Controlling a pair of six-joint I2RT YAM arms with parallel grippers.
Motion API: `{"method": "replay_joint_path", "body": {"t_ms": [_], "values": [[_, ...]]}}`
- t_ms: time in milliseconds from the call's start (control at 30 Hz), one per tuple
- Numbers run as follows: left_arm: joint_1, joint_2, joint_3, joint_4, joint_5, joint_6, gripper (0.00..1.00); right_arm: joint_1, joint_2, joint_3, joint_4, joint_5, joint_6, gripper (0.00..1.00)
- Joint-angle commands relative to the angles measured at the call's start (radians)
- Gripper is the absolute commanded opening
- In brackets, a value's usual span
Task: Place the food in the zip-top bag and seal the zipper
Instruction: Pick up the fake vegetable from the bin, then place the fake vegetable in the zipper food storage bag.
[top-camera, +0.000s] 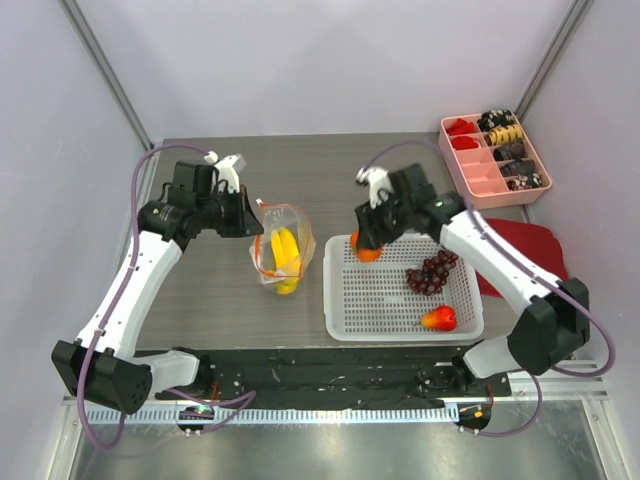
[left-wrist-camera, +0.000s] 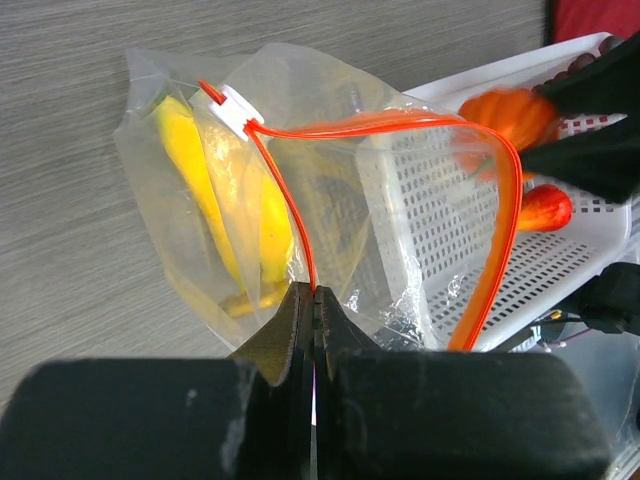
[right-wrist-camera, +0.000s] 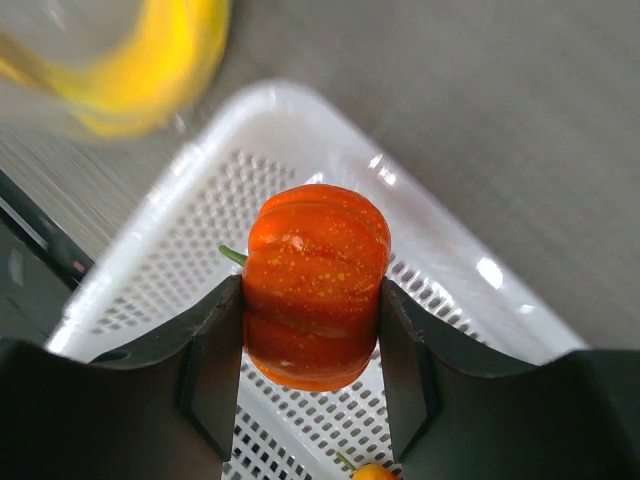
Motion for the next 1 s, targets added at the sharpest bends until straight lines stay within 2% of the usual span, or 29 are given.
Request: {"method": "replay_joint_path", "body": {"t_ms": [0,133,167,300,400,500,600,667,700,733,833,967], "values": [[0.007,-0.017,0.038,0.032,0.051,-0.007,0.0,-0.03,-0.103,0.23,0.022,-0.155,0.08,0.01],[0.006,-0.017,0.039,0.042,0.051,-0.016,0.0,-0.01,-0.042,0.384,0.116,-0.231,0.158,0.01],[0.007,-0.016,0.041,0.041,0.05,-0.018,0.0,0.015,-0.022,0.446,0.116,-0.237,0.168,0.01],[0.015,0.0,0.052,0.039,0.068,-0.051,0.0,0.11,0.051,0.52,0.142,-0.246,0.165,0.01],[0.045,0.024,0.052,0.044,0.114,-0.093,0.0,0.193,0.109,0.534,0.129,-0.237,0.097,0.01],[0.049,0.044,0.068,0.046,0.131,-0.096,0.0,0.26,0.173,0.542,0.093,-0.163,-0.012,0.02],[0.049,0.05,0.082,0.047,0.133,-0.094,0.0,0.279,0.227,0.559,0.075,-0.143,-0.038,0.04],[0.049,0.049,0.085,0.047,0.133,-0.096,0.0,0.289,0.246,0.565,0.078,-0.114,-0.055,0.31],[0.047,0.049,0.085,0.046,0.134,-0.094,0.0,0.292,0.252,0.567,0.082,-0.103,-0.056,0.51],[0.047,0.049,0.082,0.046,0.134,-0.094,0.0,0.291,0.253,0.577,0.084,-0.088,-0.05,0.8],[0.049,0.046,0.076,0.047,0.133,-0.094,0.0,0.289,0.232,0.593,0.079,-0.019,-0.036,0.96],[0.049,0.044,0.065,0.055,0.139,-0.099,0.0,0.236,0.14,0.561,0.059,0.024,-0.015,1.0]]}}
